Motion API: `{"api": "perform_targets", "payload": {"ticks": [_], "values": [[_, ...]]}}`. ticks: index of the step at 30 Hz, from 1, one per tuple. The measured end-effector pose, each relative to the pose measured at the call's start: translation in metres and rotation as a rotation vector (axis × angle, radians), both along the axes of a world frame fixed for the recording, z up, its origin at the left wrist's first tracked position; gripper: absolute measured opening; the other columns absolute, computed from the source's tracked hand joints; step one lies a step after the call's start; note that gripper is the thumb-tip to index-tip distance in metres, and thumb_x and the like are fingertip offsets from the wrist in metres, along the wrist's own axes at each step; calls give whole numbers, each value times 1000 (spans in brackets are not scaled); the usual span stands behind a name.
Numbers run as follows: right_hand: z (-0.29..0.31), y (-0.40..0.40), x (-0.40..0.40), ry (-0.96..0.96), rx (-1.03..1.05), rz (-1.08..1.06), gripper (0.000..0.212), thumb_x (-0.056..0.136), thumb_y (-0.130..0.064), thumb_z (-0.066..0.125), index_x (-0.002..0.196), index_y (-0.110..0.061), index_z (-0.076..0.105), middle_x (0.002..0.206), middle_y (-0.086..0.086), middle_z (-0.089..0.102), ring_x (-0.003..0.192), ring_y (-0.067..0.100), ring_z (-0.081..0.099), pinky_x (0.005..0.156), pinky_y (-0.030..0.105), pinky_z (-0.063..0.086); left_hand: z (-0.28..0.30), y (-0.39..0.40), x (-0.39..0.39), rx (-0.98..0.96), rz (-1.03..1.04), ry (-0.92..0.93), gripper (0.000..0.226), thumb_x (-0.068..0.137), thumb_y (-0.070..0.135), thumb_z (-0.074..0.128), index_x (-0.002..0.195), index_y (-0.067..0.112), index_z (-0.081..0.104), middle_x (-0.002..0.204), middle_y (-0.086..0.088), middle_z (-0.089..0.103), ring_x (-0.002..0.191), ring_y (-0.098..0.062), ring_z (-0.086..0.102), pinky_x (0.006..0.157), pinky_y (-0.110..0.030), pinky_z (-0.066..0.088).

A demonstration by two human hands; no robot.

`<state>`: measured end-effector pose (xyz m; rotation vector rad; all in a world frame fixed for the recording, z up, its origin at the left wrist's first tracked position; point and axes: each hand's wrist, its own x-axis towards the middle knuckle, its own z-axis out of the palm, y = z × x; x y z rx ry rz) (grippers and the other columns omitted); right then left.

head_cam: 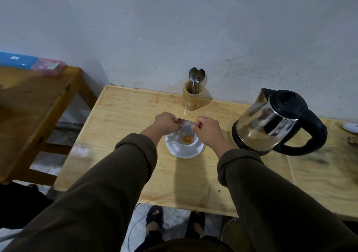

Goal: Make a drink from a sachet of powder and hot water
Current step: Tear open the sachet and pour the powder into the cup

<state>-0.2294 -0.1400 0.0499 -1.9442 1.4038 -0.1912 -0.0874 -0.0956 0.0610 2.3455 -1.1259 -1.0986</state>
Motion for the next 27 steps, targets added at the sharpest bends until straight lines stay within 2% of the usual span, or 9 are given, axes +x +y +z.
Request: {"api": "perform_targets", "payload": {"ticks": [3, 4, 6, 9, 13, 16, 22, 24, 27], "values": [[1, 3, 0, 16, -2, 30, 16, 86, -13, 62, 71, -12, 57, 78, 5, 58, 78, 19, 52, 65, 24, 39, -3, 2, -2, -12, -25, -37, 11, 87, 26, 61, 91, 17, 67, 73, 3, 58, 91, -22, 59, 55, -11, 30], [1, 4, 0, 20, -1, 36, 16, 86, -13, 62, 71, -12, 57, 78, 5, 59, 79, 20, 52, 67, 25, 39, -5, 3, -2, -21, -30, -46, 9, 87, 27, 61, 90, 19, 64, 74, 2, 58, 90, -22, 58, 55, -11, 30], [1, 4, -1, 26, -1, 32, 18, 86, -13, 62, 70, -12, 56, 79, 6, 58, 78, 20, 52, 67, 26, 39, -7, 4, -2, -41, -47, -74, 10, 88, 24, 60, 94, 18, 65, 93, -5, 67, 100, -23, 61, 57, -13, 34], [3, 4, -2, 42, -16, 36, 19, 87, -13, 62, 69, -12, 54, 81, 7, 57, 77, 21, 51, 67, 25, 37, -12, 5, 1, -102, -100, -120, 17, 85, 18, 62, 100, 12, 68, 111, -5, 69, 107, -23, 61, 76, -19, 39], [8, 2, -3, 47, -39, 64, 16, 87, -13, 62, 72, -12, 57, 82, 9, 59, 78, 21, 51, 68, 24, 36, -11, 5, 2, -169, -163, -94, 18, 83, 12, 64, 99, 14, 71, 106, -2, 71, 89, -14, 58, 77, -18, 38], [9, 1, -2, 37, -37, 70, 15, 86, -13, 63, 72, -13, 58, 82, 8, 60, 80, 21, 52, 70, 25, 37, -10, 6, -2, -196, -175, -77, 18, 85, 6, 61, 98, 12, 72, 95, 1, 70, 85, -8, 52, 77, -17, 37], [12, 0, -3, 38, -47, 80, 26, 84, -11, 63, 62, -16, 51, 75, 5, 56, 75, 19, 49, 62, 21, 34, -11, 8, -7, -234, -196, -89, 15, 83, 8, 60, 91, 15, 71, 92, -5, 73, 81, -16, 58, 71, -26, 44], [13, 0, -3, 26, -43, 81, 22, 83, -11, 64, 65, -14, 53, 74, 5, 56, 74, 18, 48, 57, 21, 33, -10, 9, -8, -223, -212, -126, 10, 83, 12, 62, 90, 14, 69, 86, -4, 70, 81, -21, 59, 73, -31, 48], [15, 0, -1, 10, -36, 81, 17, 83, -12, 65, 69, -14, 56, 76, 4, 56, 74, 18, 49, 56, 20, 34, -8, 10, -11, -204, -237, -217, 15, 82, 20, 62, 96, 15, 67, 93, -7, 71, 90, -28, 62, 81, -38, 52]]}}
